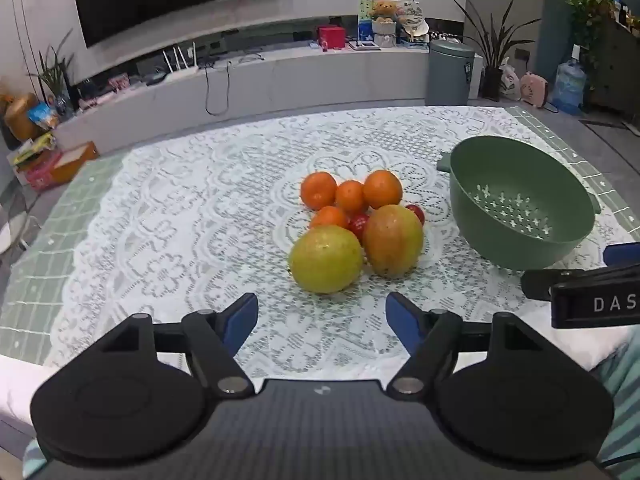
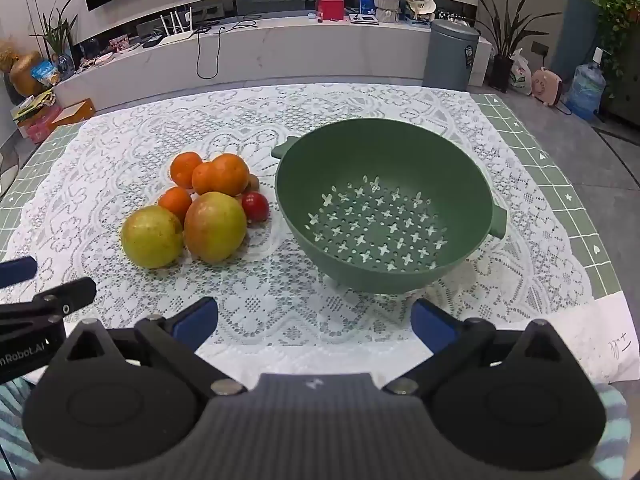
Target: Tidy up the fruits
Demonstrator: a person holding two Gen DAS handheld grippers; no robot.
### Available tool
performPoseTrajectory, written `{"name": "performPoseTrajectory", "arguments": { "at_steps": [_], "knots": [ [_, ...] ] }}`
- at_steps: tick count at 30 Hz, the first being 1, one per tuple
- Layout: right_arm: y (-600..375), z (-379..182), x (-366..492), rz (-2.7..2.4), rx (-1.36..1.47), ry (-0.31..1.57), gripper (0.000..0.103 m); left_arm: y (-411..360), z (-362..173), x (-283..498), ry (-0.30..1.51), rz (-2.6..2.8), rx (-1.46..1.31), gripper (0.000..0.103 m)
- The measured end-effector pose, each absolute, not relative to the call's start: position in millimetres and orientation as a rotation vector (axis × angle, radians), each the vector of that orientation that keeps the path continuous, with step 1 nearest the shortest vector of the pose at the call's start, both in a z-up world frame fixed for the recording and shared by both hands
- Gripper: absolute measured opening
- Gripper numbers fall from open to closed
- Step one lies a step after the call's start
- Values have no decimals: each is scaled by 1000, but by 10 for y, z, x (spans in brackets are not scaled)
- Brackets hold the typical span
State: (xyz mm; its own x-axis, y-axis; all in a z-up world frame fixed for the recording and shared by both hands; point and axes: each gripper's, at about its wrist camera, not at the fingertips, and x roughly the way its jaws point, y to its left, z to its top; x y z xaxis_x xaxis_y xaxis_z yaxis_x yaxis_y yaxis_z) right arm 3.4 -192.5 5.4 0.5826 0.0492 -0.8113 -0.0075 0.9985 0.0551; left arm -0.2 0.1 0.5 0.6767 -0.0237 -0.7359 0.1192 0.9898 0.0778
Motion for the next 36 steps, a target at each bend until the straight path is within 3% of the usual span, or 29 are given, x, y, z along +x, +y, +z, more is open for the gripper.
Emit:
{"name": "performPoseTrajectory", "arguments": {
  "at_steps": [17,27,36],
  "knots": [
    [-1839,32,24,23,12,940,99,39,-58,32,848,-57,120,85],
    [-1837,19,25,20,12,938,99,54,-61,24,841,-67,117,73],
    [-1829,4,17,18,9,939,99,42,-67,13,840,-72,128,73]
  ]
}}
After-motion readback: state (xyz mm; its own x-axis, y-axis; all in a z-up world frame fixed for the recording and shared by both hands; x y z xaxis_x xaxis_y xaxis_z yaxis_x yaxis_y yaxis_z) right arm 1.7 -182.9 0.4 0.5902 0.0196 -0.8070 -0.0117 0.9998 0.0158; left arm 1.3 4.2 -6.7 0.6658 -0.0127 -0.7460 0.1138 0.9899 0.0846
